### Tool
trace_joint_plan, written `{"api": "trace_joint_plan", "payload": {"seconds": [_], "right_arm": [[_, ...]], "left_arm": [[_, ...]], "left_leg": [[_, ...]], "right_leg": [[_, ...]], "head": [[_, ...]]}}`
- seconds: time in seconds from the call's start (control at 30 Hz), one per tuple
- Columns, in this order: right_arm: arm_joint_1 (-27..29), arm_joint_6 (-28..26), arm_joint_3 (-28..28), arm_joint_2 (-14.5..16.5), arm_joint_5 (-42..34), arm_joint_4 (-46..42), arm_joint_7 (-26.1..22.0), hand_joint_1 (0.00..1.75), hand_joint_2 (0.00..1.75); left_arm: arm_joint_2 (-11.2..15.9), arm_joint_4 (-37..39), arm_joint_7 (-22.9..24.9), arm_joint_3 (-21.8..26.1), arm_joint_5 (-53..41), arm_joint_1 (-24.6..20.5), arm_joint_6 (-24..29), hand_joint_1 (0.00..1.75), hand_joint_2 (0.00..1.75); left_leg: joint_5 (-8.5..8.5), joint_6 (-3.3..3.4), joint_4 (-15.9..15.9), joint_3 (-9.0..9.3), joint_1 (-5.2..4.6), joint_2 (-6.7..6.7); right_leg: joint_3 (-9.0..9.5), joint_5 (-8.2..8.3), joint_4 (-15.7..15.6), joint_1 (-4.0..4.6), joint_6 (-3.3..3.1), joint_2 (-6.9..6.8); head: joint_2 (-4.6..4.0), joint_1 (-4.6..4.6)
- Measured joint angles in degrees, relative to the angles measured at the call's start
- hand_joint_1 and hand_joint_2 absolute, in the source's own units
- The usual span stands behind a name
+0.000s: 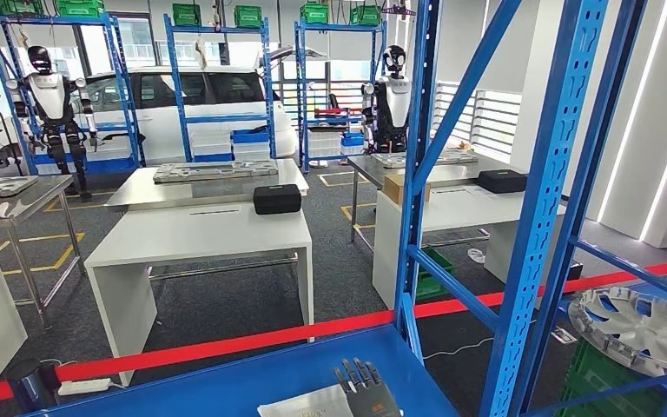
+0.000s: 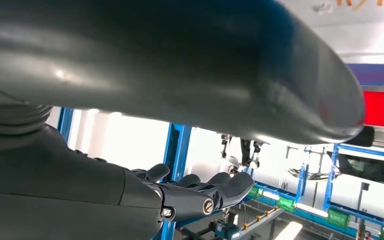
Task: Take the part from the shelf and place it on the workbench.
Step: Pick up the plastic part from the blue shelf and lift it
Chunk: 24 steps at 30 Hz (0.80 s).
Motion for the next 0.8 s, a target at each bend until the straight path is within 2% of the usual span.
{"api": "trace_joint_plan", "payload": {"seconds": [0.47, 0.67, 0.8], "right_arm": [[0.01, -0.11, -0.02, 0.00, -0.02, 0.01, 0.13, 0.00, 0.00], [0.04, -0.12, -0.02, 0.04, 0.00, -0.01, 0.16, 0.00, 0.00], [-0.04, -0.20, -0.04, 0.07, 0.00, -0.01, 0.20, 0.00, 0.00]], "left_arm": [[-0.01, 0.00, 0.16, 0.00, -0.24, 0.00, -0.01, 0.00, 0.00], [-0.01, -0.01, 0.21, 0.00, -0.24, 0.00, -0.02, 0.00, 0.00], [-0.03, -0.02, 0.17, 0.00, -0.26, -0.04, -0.09, 0.00, 0.00]], "left_leg": [[-0.02, 0.02, 0.04, -0.02, -0.02, 0.00], [-0.17, 0.63, 0.14, -0.09, -0.36, 0.02], [0.65, 0.06, -0.94, 0.34, -0.08, -0.07]], "right_leg": [[0.01, 0.01, -0.04, -0.02, 0.02, 0.00], [0.16, 0.23, -0.42, -0.39, 0.75, -0.04], [0.54, 0.71, -1.13, -0.09, -0.86, -0.05]], "head": [[0.00, 0.00], [0.00, -0.07], [0.00, 0.06]]}}
